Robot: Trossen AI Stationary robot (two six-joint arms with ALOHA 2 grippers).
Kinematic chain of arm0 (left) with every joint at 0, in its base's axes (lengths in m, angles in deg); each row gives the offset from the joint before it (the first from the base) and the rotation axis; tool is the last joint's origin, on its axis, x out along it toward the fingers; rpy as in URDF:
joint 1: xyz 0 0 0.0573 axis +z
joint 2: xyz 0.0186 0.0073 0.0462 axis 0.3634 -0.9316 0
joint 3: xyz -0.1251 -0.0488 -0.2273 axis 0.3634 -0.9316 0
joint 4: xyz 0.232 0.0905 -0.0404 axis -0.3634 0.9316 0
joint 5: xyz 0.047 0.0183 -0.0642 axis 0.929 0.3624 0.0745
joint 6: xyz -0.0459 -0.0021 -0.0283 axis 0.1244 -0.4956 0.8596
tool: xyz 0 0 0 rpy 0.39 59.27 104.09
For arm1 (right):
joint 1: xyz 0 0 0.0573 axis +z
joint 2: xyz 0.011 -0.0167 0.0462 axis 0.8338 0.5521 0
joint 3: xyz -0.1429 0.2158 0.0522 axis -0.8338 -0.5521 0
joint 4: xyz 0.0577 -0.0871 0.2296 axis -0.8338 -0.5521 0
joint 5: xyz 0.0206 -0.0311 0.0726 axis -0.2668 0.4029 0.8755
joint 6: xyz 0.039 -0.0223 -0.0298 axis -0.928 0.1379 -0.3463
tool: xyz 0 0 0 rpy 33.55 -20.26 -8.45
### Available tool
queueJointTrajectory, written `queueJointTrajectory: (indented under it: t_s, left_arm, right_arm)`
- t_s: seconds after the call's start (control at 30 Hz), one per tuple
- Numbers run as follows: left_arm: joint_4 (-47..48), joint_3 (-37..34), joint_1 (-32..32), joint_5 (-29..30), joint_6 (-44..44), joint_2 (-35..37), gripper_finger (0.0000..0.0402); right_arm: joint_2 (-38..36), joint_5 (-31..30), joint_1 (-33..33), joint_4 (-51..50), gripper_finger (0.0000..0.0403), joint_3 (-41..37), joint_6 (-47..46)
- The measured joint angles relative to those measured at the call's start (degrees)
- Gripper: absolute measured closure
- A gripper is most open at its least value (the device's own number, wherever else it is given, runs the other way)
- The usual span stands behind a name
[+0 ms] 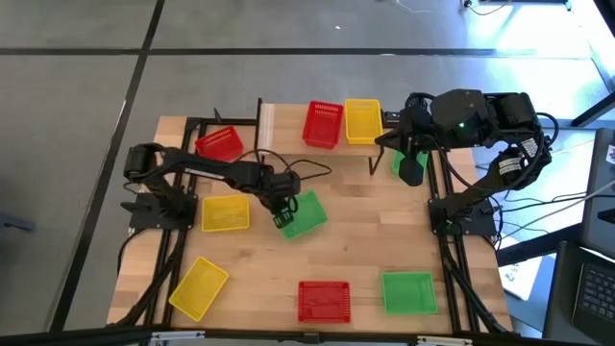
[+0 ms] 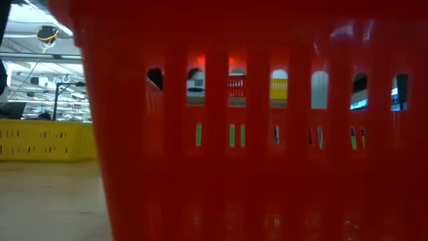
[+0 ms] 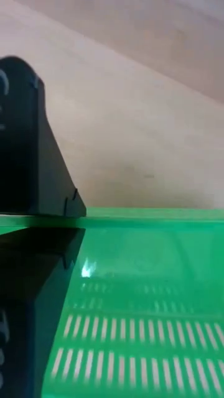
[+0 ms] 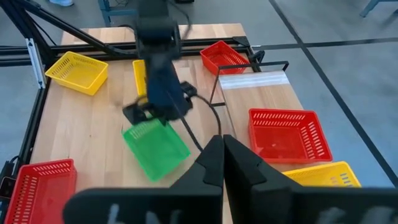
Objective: Stack baskets on shelf by color
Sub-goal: Put the middle green bin on the shelf
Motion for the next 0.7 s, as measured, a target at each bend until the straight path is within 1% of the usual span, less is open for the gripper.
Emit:
queueJointTrajectory:
  t_s: [0.17, 0.23, 0.33, 0.43, 0.57, 0.63, 0.7]
  left_arm:
    - [4.27, 0.02, -0.65, -0.01, 6.81, 9.74, 0.04]
    - [5.33, 0.01, -1.12, 0.61, 10.28, 14.01, 0.04]
    - [6.29, 0.02, -1.74, 4.84, 16.0, 20.03, 0.0401]
    - [6.24, 0.06, -1.63, 11.39, 20.69, 25.09, 0.0401]
    - [6.41, 0.09, -0.27, 19.65, 23.79, 30.4, 0.0401]
    - [6.64, 0.08, 1.68, 22.63, 23.88, 32.06, 0.0401]
    - [6.23, 0.09, 4.34, 23.91, 23.62, 32.46, 0.0401]
  right_arm:
    - [0.0, -0.07, -0.02, 0.0, 0.0403, 0.0, 0.18]
    - [0.0, -1.07, -0.01, -0.02, 0.0403, 0.0, 0.22]
    - [0.0, -2.43, -0.02, -0.18, 0.0403, 0.0, 0.37]
    - [0.0, -2.49, -0.02, -0.36, 0.0403, 0.0, 0.41]
    - [0.13, -3.13, -0.02, -0.53, 0.0403, 0.0, 0.43]
    - [0.27, -3.13, -0.02, -0.66, 0.0403, -0.01, 0.43]
    - [0.38, -3.22, -0.02, -0.68, 0.0403, -0.02, 0.44]
